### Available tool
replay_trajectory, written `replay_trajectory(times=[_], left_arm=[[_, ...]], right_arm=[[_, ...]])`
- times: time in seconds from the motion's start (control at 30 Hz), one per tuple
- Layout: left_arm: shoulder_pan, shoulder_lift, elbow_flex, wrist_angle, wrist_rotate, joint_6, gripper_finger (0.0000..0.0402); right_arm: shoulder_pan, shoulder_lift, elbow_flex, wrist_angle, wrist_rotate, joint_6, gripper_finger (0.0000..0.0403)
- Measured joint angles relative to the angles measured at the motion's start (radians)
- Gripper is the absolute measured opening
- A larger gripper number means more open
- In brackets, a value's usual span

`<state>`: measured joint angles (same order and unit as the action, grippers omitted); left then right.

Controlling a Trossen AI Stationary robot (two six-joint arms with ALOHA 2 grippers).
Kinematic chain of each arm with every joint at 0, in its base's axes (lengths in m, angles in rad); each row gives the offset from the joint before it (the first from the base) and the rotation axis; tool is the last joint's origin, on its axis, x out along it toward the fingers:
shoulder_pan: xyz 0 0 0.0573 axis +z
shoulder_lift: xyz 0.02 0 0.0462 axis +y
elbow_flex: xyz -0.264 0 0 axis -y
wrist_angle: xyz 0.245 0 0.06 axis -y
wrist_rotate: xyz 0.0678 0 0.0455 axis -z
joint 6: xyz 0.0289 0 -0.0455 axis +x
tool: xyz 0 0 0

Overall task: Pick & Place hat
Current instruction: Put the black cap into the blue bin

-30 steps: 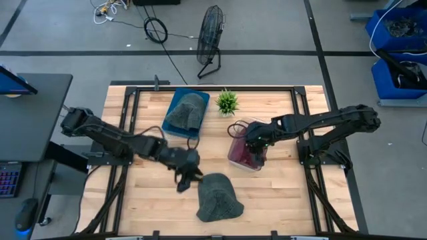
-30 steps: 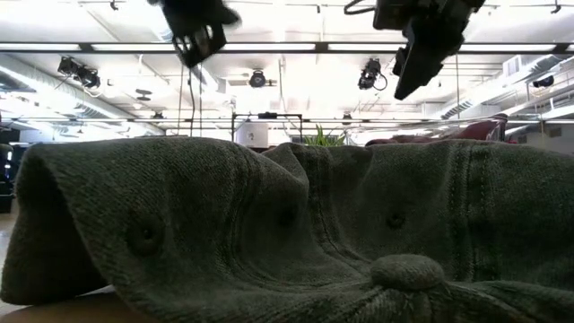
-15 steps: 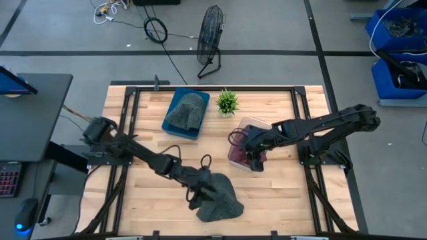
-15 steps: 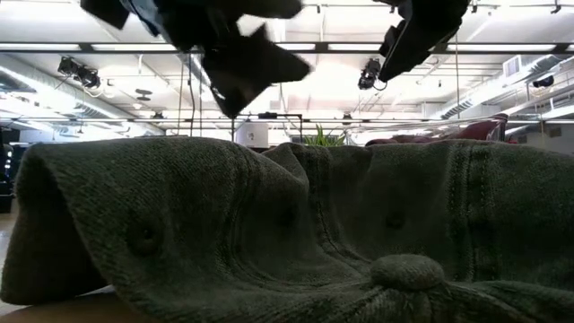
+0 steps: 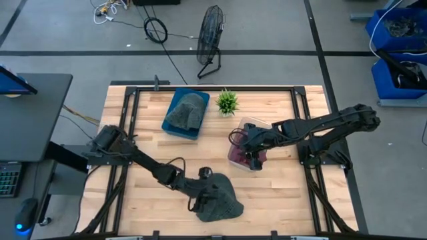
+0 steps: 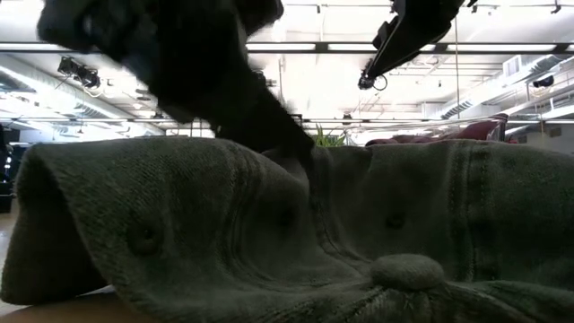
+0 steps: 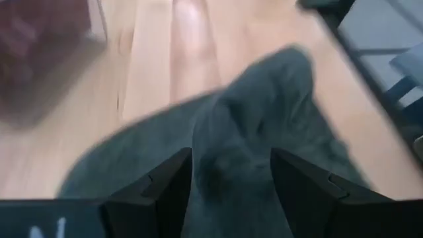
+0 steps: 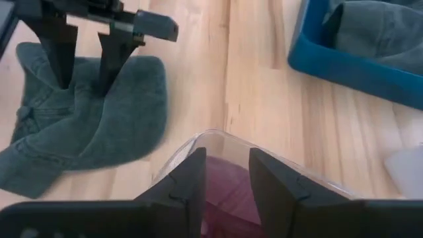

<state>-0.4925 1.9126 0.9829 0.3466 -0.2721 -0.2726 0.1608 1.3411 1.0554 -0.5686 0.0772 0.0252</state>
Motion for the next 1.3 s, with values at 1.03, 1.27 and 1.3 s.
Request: replay_trajectory(times=[1.03, 1.27, 1.3], left_arm=[[0.148, -0.71, -0.001, -0.861, -0.122, 0.299, 0.0013], [0.442, -0.792, -0.001, -1.018, -0.137, 0.74, 0.0011], [0.49, -0.791, -0.001, -1.02, -0.13, 0.789, 0.0012]], right_arm=[[0.0, 0.0, 0.0, 0.013, 0.02, 0.015, 0.0118], [0.0, 0.0, 0.0, 0.056, 0.02, -0.001, 0.0118], [0.0, 0.0, 0.0, 0.062, 0.02, -0.013, 0.0118]])
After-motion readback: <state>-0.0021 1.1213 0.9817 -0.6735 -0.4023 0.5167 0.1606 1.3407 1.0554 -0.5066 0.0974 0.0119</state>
